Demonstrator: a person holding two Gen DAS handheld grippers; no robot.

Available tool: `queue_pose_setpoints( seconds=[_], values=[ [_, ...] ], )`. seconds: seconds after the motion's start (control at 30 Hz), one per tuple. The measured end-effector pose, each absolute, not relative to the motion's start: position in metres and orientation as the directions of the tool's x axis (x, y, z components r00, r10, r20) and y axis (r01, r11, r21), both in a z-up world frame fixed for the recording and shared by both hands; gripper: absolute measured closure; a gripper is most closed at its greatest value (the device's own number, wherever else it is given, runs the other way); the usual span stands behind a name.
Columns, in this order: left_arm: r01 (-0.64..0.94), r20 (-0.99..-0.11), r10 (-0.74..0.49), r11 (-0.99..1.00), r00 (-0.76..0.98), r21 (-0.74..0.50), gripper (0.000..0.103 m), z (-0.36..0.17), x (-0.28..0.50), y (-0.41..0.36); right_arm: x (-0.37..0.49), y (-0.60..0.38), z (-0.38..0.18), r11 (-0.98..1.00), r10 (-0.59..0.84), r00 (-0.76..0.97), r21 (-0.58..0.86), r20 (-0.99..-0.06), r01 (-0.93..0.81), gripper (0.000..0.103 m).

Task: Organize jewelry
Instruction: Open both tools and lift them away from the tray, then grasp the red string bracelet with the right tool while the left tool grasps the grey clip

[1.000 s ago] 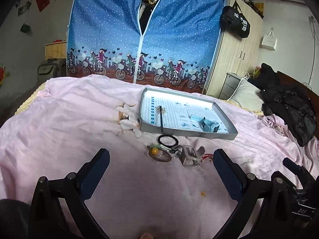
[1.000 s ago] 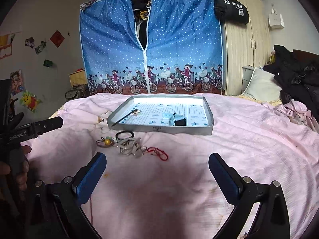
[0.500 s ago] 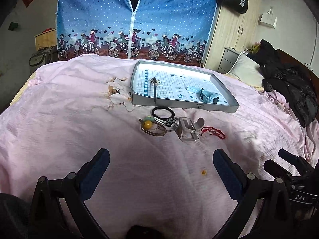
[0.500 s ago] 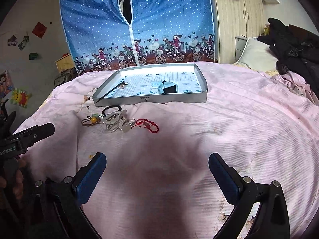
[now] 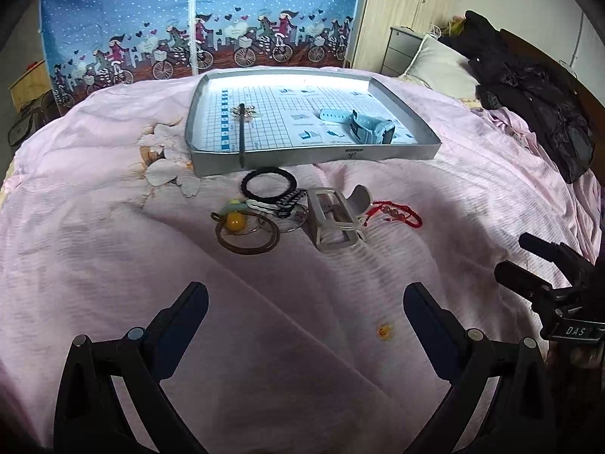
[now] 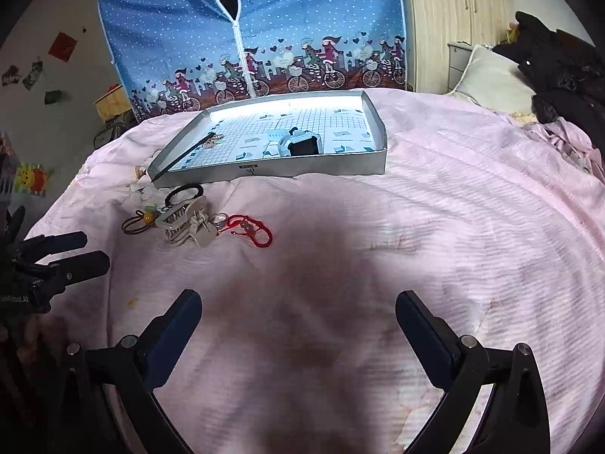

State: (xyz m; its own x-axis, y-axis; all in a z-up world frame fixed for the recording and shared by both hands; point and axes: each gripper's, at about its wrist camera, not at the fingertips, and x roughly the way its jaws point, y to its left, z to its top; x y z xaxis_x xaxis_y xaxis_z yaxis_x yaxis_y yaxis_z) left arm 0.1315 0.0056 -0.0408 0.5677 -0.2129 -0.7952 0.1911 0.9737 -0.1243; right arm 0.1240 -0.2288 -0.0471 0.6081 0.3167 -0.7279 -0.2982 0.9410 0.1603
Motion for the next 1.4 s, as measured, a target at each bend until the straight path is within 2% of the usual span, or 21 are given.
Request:
queue_pose_setpoints(
  seconds=[0.07,0.17,0.23,0.3,0.33,0.4,0.53,0.73,1.03,1.13,1.2,1.27,1.4],
  values=[
    [0.207,-0.798,-0.246,0.966,0.551,-0.155,0.007,-0.046,0.141,0.005,0.134,-0.227,-0.050,0.935,0.305,0.598,0.113,-0.741,-0.337,0.000],
    [0.232,-0.789,-0.293,0.953,0.541,-0.195,0.027,-0.051,0.154,0.002,0.148,-0.223,-0.055,0.912,0.331,0.577,0.097,-0.746,-0.399,0.001],
    [0.247,-0.783,-0.317,0.945,0.535,-0.214,0.041,-0.052,0.160,-0.001,0.157,-0.219,-0.058,0.890,0.363,0.565,0.097,-0.741,-0.444,0.013],
    [0.268,-0.779,-0.344,0.935,0.525,-0.232,0.041,-0.053,0.168,-0.004,0.164,-0.212,-0.062,0.869,0.382,0.551,0.086,-0.742,-0.487,0.030],
    [0.275,-0.777,-0.347,0.933,0.525,-0.231,0.041,-0.054,0.171,-0.006,0.168,-0.208,-0.065,0.860,0.388,0.544,0.080,-0.744,-0.504,0.033],
    [0.288,-0.780,-0.336,0.935,0.528,-0.208,0.041,-0.056,0.177,-0.010,0.173,-0.202,-0.070,0.844,0.399,0.531,0.073,-0.748,-0.532,0.046],
    [0.290,-0.790,-0.312,0.940,0.527,-0.178,0.042,-0.065,0.193,-0.015,0.182,-0.195,-0.078,0.823,0.422,0.518,0.073,-0.744,-0.564,0.049],
    [0.322,-0.792,-0.313,0.934,0.524,-0.155,0.061,-0.074,0.207,-0.023,0.194,-0.190,-0.081,0.791,0.471,0.499,0.099,-0.728,-0.603,0.059],
    [0.321,-0.792,-0.321,0.932,0.519,-0.168,0.062,-0.078,0.214,-0.020,0.212,-0.161,-0.091,0.719,0.501,0.439,0.076,-0.746,-0.691,0.075],
    [0.315,-0.791,-0.329,0.931,0.516,-0.182,0.062,-0.078,0.215,-0.018,0.218,-0.157,-0.097,0.721,0.494,0.417,0.091,-0.763,-0.687,0.082],
    [0.311,-0.791,-0.334,0.931,0.513,-0.192,0.063,-0.078,0.215,-0.017,0.221,-0.158,-0.099,0.731,0.488,0.415,0.099,-0.768,-0.675,0.090],
    [0.309,-0.790,-0.333,0.932,0.515,-0.191,0.066,-0.077,0.215,-0.016,0.223,-0.162,-0.099,0.745,0.489,0.413,0.121,-0.768,-0.656,0.091],
    [0.309,-0.785,-0.338,0.931,0.520,-0.197,0.067,-0.076,0.212,-0.017,0.221,-0.166,-0.097,0.761,0.492,0.427,0.137,-0.759,-0.634,0.092]
  ],
)
